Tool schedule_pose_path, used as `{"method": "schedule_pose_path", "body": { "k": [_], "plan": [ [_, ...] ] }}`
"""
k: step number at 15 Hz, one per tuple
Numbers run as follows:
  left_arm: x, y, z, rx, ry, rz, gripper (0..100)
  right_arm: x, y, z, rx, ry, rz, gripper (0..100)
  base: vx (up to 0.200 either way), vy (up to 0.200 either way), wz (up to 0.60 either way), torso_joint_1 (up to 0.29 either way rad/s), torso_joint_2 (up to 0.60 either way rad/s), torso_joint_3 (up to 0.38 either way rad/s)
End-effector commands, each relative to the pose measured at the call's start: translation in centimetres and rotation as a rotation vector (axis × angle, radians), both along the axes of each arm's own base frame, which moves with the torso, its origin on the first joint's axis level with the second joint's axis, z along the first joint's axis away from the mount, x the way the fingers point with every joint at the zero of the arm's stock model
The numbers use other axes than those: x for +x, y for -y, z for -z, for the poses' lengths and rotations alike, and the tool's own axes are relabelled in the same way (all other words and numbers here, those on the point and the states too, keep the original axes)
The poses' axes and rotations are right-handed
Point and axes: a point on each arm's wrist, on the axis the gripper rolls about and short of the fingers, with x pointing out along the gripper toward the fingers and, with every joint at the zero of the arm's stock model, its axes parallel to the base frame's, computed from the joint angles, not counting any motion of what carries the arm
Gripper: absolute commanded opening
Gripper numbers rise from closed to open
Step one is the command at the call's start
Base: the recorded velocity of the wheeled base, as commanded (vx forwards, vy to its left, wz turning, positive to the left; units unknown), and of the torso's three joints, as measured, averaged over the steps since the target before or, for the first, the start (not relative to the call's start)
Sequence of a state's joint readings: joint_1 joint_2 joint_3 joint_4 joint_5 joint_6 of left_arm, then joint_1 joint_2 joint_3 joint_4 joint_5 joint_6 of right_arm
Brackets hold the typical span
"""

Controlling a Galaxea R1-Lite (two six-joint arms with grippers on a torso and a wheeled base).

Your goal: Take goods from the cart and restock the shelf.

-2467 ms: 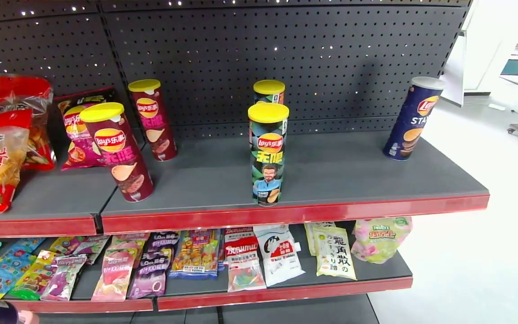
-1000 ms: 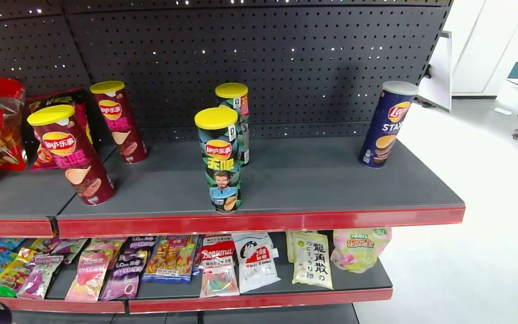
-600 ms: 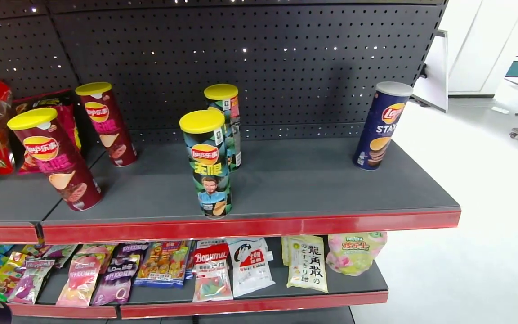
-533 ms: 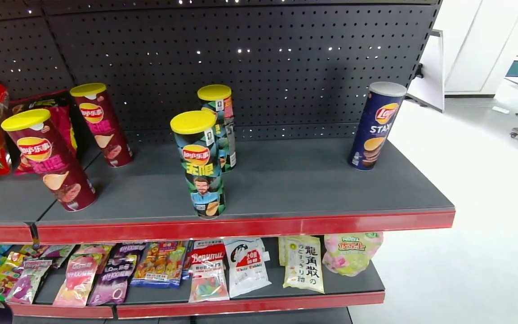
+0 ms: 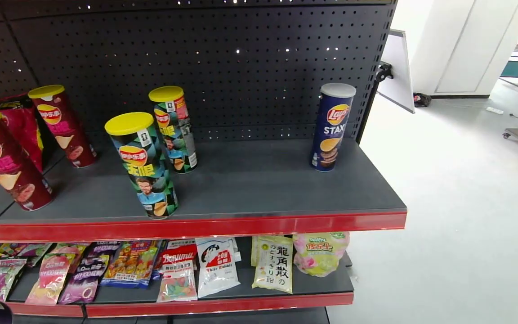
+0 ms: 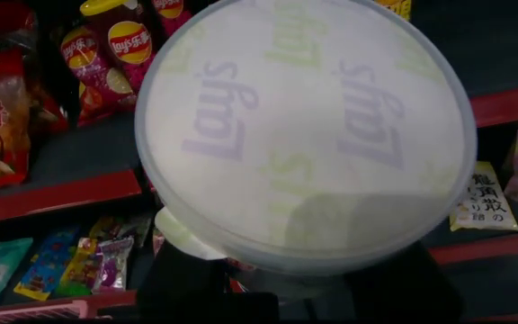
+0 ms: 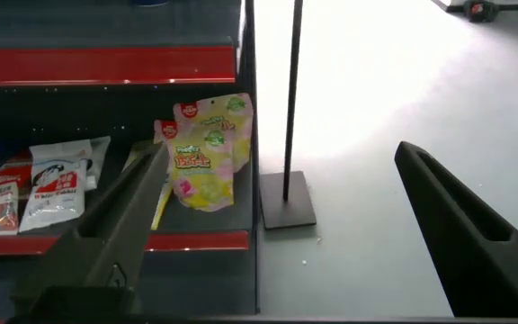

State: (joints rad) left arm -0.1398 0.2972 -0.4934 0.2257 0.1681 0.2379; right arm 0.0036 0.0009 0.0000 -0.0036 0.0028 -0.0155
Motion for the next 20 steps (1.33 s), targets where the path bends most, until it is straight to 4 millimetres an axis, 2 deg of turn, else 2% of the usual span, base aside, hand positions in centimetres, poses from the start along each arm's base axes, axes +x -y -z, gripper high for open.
{"method": "schedule_pose_path", "body": {
  "k": [1, 10, 15, 20],
  "plan": [
    [-0.1, 0.0, 0.1, 0.004, 0.000, -0.001, 0, 0.0, 0.0, 0.0, 0.000, -0.001, 0.000, 100, 0.000, 0.000, 0.00, 0.000, 0.00, 0.000],
    [0.2, 0.1, 0.2, -0.005, -0.015, 0.063, 0, 0.0, 0.0, 0.0, 0.002, -0.001, 0.002, 100, 0.000, 0.000, 0.00, 0.000, 0.00, 0.000],
    [0.9, 0.5, -0.2, -0.282, -0.064, 0.180, 0, 0.0, 0.0, 0.0, 0.000, -0.001, -0.003, 100, 0.000, 0.000, 0.00, 0.000, 0.00, 0.000],
    [3.0, 1.4, -0.1, -0.301, -0.212, 0.387, 0, 0.0, 0.0, 0.0, -0.001, -0.001, -0.006, 100, 0.000, 0.000, 0.00, 0.000, 0.00, 0.000]
  ]
}}
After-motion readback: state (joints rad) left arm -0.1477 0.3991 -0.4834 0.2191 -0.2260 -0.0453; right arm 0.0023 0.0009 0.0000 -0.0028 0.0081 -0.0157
